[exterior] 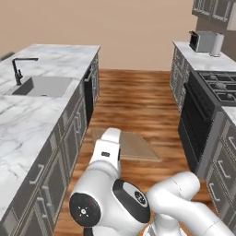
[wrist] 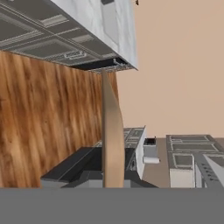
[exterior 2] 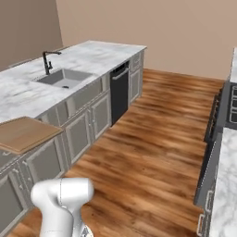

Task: Move the cutting board and knife to the sink. Then move spray from the cabinet to the counter.

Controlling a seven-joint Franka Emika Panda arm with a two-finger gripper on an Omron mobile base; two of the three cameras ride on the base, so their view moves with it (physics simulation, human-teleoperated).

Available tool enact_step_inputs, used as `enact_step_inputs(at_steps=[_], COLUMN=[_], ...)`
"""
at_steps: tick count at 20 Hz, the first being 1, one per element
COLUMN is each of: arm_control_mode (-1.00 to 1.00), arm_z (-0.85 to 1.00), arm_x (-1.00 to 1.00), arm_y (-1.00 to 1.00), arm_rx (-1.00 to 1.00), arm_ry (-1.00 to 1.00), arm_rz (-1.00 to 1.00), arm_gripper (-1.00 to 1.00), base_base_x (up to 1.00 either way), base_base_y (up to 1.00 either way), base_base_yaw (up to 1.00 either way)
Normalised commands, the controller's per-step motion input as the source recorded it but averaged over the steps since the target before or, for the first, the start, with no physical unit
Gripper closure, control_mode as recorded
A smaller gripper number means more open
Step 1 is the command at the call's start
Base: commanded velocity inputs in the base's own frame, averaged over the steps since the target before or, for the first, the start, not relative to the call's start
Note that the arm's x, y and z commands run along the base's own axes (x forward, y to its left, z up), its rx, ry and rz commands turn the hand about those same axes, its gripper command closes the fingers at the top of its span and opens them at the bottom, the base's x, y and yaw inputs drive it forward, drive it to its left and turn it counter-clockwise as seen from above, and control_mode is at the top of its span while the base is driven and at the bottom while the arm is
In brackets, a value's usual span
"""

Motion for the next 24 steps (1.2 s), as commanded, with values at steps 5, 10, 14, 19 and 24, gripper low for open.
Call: enact_step_inputs(at_steps=[5,10,14,19,24], arm_control_mode=[1.0,1.0,1.0,1.0,1.0], arm_z=[0.0,0.0,0.0,0.0,0.0], arm_x=[0.0,0.0,0.0,0.0,0.0], arm_y=[0.0,0.0,0.0,0.0,0.0], arm_rx=[0.0,0.0,0.0,0.0,0.0], arm_ry=[0.0,0.0,0.0,0.0,0.0], arm_rz=[0.0,0.0,0.0,0.0,0.0], arm_gripper=[1.0,1.0,1.0,1.0,1.0], base_base_x=[0.42,0.66,0.72,0.7,0.63], base_base_y=[-0.43,-0.29,-0.3,-0.29,-0.3], base_base_yaw=[0.08,0.03,0.0,0.01,0.1])
